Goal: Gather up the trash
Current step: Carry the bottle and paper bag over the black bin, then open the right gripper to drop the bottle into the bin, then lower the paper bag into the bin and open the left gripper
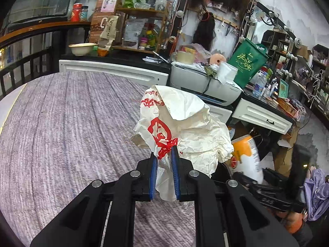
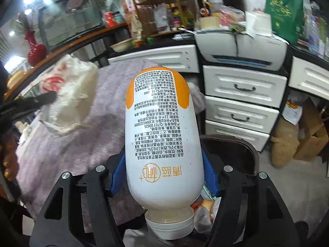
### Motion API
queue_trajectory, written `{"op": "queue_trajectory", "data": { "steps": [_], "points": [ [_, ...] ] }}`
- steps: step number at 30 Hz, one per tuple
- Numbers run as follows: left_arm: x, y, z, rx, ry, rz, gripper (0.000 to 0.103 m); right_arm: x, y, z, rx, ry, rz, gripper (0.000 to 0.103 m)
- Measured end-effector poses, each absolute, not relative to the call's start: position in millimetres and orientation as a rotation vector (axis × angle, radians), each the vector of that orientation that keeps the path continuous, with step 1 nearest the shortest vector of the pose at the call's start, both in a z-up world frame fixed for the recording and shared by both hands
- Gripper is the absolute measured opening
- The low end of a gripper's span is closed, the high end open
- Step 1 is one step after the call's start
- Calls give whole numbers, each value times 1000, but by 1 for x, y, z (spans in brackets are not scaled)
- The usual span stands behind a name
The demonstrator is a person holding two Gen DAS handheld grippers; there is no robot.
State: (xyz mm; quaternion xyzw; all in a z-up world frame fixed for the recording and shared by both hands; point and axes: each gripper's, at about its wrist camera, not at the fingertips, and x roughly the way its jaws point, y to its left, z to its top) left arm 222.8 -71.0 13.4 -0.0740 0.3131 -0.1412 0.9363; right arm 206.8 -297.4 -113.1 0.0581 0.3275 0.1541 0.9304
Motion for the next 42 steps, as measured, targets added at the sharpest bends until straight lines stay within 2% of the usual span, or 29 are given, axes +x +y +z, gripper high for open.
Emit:
{"op": "queue_trajectory", "data": {
  "steps": [22, 24, 25, 26, 29, 42],
  "points": [
    [214, -134, 8, -87, 668, -391, 14, 272, -327, -254, 72, 930, 55, 64],
    [214, -138, 7, -85, 674, -395, 14, 272, -327, -256, 64, 935, 48, 64],
    [214, -140, 6, -84, 676, -396, 14, 273, -328, -257, 61, 934, 46, 67],
    [214, -142, 6, -82, 678, -399, 14, 273, -329, -258, 59, 933, 46, 75],
    [213, -148, 4, -76, 685, -409, 14, 266, -333, -251, 62, 905, 39, 82],
    [221, -190, -19, -33, 760, -452, 14, 196, -369, -188, 132, 711, -1, 85]
  ]
}}
